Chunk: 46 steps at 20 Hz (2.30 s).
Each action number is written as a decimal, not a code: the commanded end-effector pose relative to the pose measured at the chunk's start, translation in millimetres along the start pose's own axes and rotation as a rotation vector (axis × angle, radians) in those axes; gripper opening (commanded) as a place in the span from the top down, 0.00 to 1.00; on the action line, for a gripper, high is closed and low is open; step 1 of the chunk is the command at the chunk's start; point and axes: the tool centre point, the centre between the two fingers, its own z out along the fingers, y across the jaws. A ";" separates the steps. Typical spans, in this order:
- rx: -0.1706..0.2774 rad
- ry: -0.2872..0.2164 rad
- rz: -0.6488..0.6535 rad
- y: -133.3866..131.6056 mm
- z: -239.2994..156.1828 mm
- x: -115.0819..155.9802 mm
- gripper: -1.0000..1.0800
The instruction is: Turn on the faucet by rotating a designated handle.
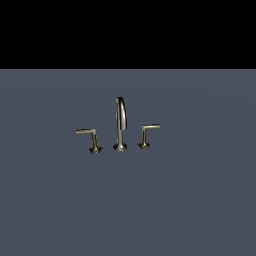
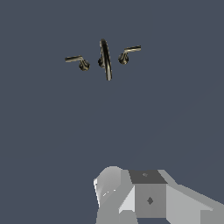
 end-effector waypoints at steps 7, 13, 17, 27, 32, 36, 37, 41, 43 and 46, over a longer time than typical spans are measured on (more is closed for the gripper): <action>0.004 -0.001 0.100 -24.0 26.9 8.1 1.00; 0.010 -0.002 0.214 -50.6 57.4 20.4 1.00; 0.014 -0.003 0.296 -69.0 79.1 31.1 1.00; 0.025 -0.005 0.500 -111.8 133.6 65.0 1.00; 0.031 -0.006 0.600 -130.4 160.2 85.0 1.00; 0.036 -0.007 0.676 -143.5 180.5 101.8 1.00; 0.037 -0.007 0.695 -146.5 185.5 106.1 1.00; 0.042 -0.008 0.767 -157.3 204.5 123.2 1.00; 0.044 -0.008 0.802 -162.0 213.6 131.7 1.00; 0.047 -0.008 0.852 -168.2 226.8 144.4 1.00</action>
